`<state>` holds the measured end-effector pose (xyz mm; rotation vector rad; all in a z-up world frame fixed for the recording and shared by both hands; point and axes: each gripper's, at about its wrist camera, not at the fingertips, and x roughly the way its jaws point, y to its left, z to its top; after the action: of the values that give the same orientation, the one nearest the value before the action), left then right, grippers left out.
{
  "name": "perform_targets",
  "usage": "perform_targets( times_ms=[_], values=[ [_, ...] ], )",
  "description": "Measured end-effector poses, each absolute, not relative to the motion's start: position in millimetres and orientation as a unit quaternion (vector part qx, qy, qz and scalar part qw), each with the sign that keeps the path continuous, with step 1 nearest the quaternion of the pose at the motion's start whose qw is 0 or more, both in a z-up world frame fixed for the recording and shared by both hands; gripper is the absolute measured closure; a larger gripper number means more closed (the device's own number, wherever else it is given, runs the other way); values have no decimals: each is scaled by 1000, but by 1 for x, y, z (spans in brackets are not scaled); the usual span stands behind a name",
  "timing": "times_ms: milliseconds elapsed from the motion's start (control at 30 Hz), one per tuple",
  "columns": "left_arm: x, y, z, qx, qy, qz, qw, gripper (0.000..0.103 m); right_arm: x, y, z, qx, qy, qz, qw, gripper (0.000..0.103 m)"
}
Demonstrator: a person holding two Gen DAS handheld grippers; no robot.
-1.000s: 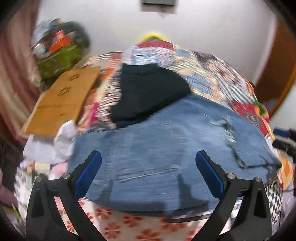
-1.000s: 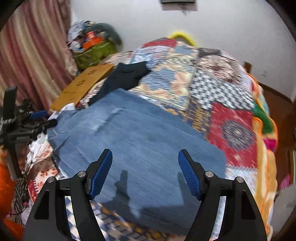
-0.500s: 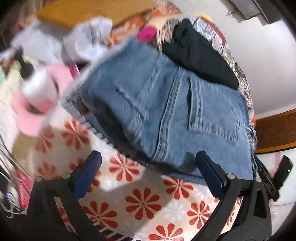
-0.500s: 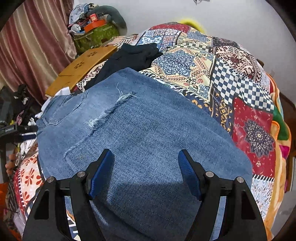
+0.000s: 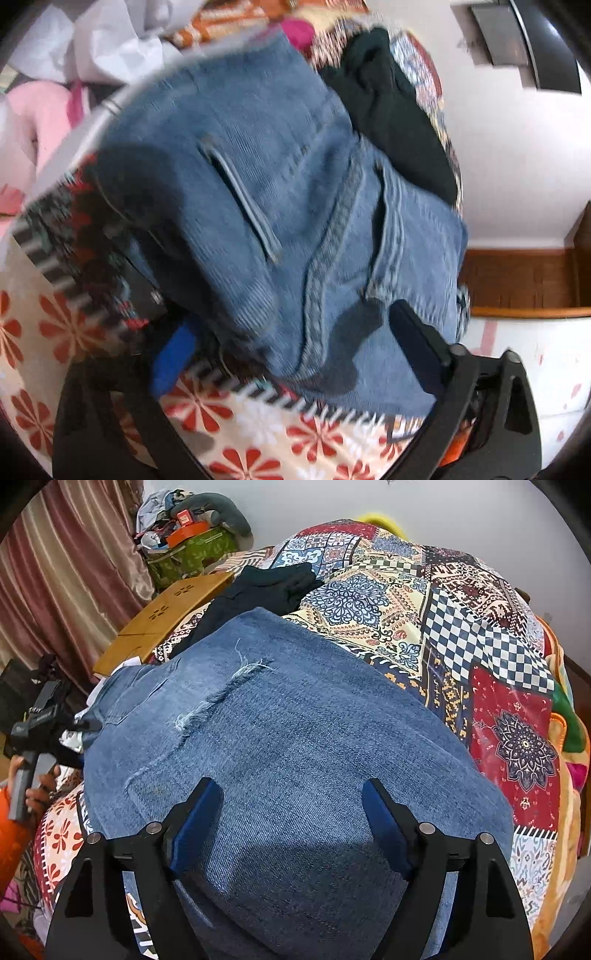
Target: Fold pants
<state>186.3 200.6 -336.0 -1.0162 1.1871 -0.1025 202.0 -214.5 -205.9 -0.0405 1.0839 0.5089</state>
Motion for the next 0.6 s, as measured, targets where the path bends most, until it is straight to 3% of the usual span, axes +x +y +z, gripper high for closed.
perform_targets(
  times_ms=[100,167,233,433,600],
  values=[
    [187,200,-331,-442,521,-35,729,17,202,-216,-206,-16,510,242,825,25],
    [190,198,-323,-405,516,-18,755,38,202,-217,-206,-15,509,242,825,25],
    [196,196,-317,-369,512,-6,776,50,202,-217,-206,-16,510,242,825,24],
    [216,204,-325,-359,511,-10,781,51,203,-218,-208,-11,510,242,826,24],
    [222,199,-314,-313,505,15,804,68,203,-219,-206,-10,510,239,827,24]
  ],
)
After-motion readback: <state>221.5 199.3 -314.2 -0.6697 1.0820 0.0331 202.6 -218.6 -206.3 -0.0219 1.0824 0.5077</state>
